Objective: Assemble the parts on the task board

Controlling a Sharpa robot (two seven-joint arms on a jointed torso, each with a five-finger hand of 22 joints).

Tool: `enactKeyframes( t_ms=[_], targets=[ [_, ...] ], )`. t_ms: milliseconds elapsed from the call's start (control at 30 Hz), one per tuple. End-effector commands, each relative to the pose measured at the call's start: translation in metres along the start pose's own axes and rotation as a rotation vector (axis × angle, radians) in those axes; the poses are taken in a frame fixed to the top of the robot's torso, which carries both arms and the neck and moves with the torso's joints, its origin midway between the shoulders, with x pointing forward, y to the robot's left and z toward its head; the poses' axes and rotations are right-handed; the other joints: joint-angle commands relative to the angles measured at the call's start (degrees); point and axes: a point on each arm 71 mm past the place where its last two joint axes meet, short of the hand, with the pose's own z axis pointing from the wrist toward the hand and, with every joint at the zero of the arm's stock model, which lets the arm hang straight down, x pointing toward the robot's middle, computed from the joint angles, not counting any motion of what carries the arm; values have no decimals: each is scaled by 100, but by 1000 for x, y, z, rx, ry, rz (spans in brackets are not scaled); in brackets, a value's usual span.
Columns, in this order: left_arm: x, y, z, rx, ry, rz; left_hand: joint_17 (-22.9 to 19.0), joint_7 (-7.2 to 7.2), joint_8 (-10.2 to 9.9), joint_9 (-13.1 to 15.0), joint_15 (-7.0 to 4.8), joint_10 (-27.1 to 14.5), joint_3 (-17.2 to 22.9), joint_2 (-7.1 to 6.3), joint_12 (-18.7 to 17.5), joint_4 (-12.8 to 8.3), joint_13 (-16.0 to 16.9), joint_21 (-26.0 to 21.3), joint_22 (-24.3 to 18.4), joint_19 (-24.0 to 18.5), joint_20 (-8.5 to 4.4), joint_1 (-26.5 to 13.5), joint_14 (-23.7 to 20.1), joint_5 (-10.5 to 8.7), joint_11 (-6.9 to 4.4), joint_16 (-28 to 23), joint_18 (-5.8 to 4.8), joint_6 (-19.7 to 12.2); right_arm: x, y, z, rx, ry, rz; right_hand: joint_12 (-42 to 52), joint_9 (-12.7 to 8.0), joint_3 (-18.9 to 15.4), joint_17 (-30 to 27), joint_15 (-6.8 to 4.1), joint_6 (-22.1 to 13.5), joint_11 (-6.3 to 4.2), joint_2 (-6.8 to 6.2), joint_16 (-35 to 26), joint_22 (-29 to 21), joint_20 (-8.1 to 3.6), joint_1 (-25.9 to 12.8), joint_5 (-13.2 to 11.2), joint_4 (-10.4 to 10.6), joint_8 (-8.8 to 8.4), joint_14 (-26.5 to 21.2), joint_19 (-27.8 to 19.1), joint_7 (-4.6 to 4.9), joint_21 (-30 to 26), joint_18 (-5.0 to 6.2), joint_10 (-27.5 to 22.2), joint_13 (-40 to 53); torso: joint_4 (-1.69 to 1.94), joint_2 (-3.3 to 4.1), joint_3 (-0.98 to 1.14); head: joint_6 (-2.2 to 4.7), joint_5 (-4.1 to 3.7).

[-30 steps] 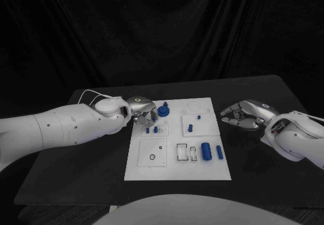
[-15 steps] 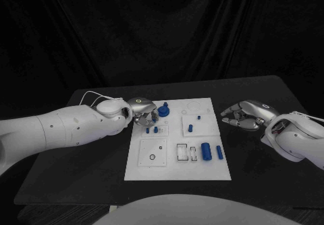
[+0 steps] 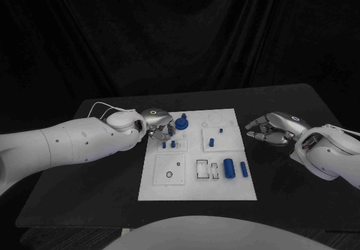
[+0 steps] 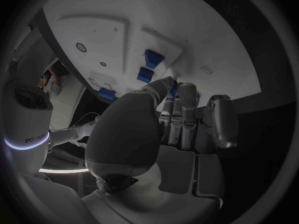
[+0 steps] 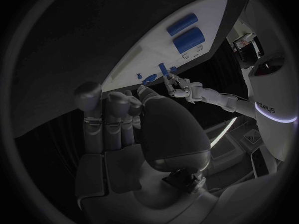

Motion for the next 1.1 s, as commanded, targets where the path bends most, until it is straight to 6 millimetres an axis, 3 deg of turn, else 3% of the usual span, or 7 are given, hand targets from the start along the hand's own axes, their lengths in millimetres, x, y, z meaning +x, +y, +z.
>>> enactKeyframes(
  t_ms=[33,633,900,1100],
  targets=[
    [2,0,-1,-3,-2,-2,-7,8,40,7,-8,33,6,7,3,-35,18,-25,975,-33,9,58,-39,27,-5,-40,15,45,1,-1,-1,5,6,1,-25,-11,30,-4,-12,11,-6,19,-18,594,17,7,37,19,2,-39,-15,-2,-25,58,-42,-12,2,1,1,-1,5],
    [3,3,-2,-16,14,-4,-59,2,45,8,-8,28,8,-1,-3,-43,25,-51,968,-46,7,47,-66,27,-3,-76,20,54,3,-1,-1,9,16,1,-34,-24,35,-14,-14,-26,-13,14,-29,589,17,0,35,23,-19,-45,-21,-19,-55,63,-51,-24,0,-1,0,-1,18],
    [5,2,-1,-18,34,-6,-158,-51,-53,-46,-7,-12,22,-12,-50,-50,59,-147,942,-103,6,-40,-145,-169,-24,-164,37,-167,3,0,0,8,18,2,-51,-25,36,-26,-15,-27,-14,14,-40,585,17,-2,34,24,-20,-49,-26,-20,-72,65,-64,-44,-1,8,1,-1,31],
    [5,2,-1,-24,38,-6,-171,-69,-75,-70,-9,-36,33,-22,-72,-62,71,-168,937,-115,5,-55,-159,-190,-23,-178,40,-269,3,0,0,8,18,2,-51,-25,36,-26,-15,-27,-14,14,-40,585,17,-2,34,24,-20,-49,-26,-20,-72,65,-64,-44,-6,6,5,-1,21]
  ],
)
